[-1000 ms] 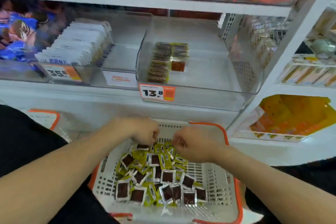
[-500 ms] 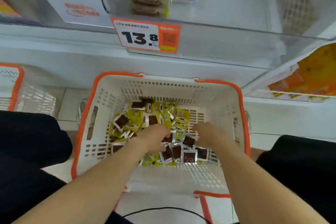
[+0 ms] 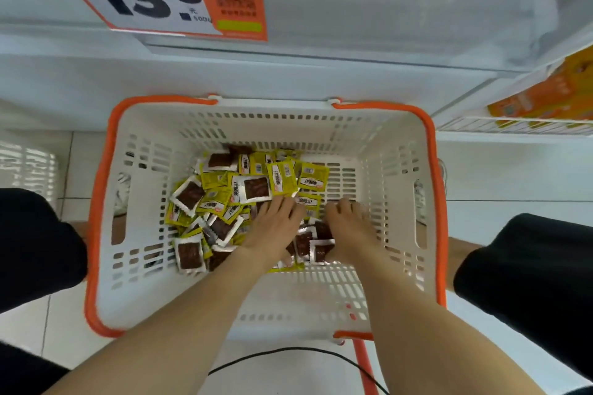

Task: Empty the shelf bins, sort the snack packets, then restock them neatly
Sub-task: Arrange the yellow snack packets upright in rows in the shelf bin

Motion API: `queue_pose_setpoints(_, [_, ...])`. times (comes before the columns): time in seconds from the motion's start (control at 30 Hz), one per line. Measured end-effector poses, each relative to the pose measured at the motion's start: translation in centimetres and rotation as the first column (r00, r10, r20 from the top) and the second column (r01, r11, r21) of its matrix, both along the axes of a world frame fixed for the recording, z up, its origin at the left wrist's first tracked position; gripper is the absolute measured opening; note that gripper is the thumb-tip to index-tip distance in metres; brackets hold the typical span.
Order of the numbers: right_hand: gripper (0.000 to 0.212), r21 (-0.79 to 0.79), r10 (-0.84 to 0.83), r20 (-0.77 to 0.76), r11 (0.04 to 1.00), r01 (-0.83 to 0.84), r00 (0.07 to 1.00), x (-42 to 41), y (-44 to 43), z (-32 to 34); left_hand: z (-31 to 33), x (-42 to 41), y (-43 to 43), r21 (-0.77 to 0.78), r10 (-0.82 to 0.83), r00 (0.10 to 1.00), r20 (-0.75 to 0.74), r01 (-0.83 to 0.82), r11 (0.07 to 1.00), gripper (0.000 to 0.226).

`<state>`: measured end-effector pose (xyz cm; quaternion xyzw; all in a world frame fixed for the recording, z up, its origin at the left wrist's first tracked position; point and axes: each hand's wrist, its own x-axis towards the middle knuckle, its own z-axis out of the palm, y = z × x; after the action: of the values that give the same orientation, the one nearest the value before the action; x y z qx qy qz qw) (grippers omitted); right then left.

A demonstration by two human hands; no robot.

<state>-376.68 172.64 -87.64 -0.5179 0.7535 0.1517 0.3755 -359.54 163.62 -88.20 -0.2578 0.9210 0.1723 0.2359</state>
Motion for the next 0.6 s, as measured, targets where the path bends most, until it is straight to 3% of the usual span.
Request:
queue_pose_setpoints(0.1, [0.071, -0.031, 0.014, 0.07, 0.999, -0.011, 0.997, 0.5, -0.8, 0.6, 0.0, 0.2, -0.3, 0.116, 0.073, 0.996, -0.057, -0.066, 0.991, 0.113])
queue_pose_setpoints(0.23, [0.073, 0.008, -0.049, 0.227, 0.999, 0.048, 0.973, 1.4, -1.6, 0.7, 0.5, 0.3, -1.1, 0.185, 0.182, 0.983, -0.028, -0.173, 0.967, 0.112])
queue_pose_setpoints(0.4, [0.06, 0.101, -0.297, 0.377, 0.955, 0.28, 0.877, 0.9, -2.5, 0.0, 1.7, 0.4, -2.6, 0.263, 0.241, 0.967, 0.088, -0.256, 0.93, 0.078])
queue_pose_setpoints(0.6, [0.062, 0.126, -0.485, 0.36, 0.871, 0.474, 0.797, 0.0, -2.7, 0.1, 2.6, 0.2, -2.3, 0.143, 0.164, 0.971, 0.174, -0.19, 0.971, 0.071])
